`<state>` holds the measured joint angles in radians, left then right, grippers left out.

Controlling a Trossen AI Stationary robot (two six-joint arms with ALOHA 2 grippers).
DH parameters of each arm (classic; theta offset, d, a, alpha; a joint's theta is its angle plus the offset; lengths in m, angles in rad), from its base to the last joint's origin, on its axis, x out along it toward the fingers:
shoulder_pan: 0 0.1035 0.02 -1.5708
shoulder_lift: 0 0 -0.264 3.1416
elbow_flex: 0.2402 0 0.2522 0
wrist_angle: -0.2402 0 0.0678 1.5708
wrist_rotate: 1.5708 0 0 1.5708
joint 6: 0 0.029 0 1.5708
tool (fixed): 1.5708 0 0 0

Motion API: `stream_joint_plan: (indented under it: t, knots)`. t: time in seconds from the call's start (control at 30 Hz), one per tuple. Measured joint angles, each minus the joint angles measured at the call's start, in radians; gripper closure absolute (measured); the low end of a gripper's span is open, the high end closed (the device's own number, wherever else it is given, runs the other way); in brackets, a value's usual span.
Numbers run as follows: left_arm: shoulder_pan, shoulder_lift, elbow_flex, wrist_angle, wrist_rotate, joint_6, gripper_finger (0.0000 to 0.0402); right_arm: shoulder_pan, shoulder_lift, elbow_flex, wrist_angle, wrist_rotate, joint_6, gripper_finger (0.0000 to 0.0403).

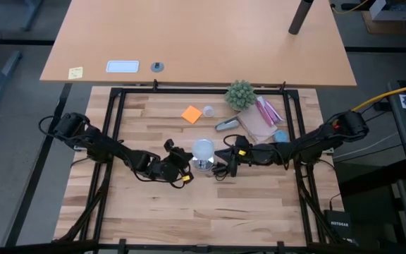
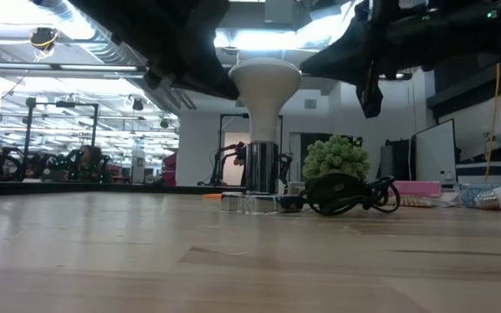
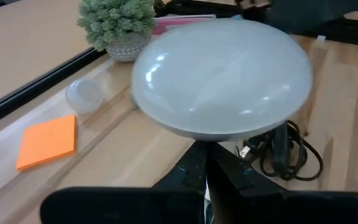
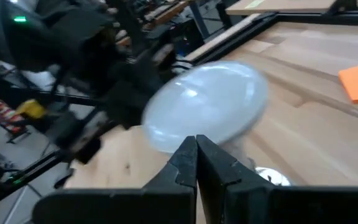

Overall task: Screw lightbulb
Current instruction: Insert the lightbulb in the silver lamp

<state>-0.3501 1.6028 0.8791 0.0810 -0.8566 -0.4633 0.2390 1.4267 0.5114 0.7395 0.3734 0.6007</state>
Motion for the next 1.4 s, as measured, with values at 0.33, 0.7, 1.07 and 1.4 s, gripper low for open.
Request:
stream_joint_plan:
  t: [0.33, 0.7, 1.07, 1.4]
  knots:
    - [0.036, 0.0, 0.0, -0.043, 0.004, 0.018, 0.04, 0.032, 0.0, 0.0, 0.02, 0.013, -0.004, 0.0397]
    - [-0.068, -0.024, 0.001, -0.079, 0.007, -0.027, 0.04, 0.029, -0.057, 0.0, 0.024, 0.121, -0.16, 0.0397]
    - [-0.1, -0.028, 0.002, 0.145, 0.035, 0.084, 0.04, -0.037, -0.034, 0.0, 0.012, 0.154, -0.187, 0.0397]
    - [-0.052, -0.023, 0.002, 0.132, 0.034, 0.086, 0.04, -0.043, -0.019, 0.0, 0.008, 0.099, -0.135, 0.0397]
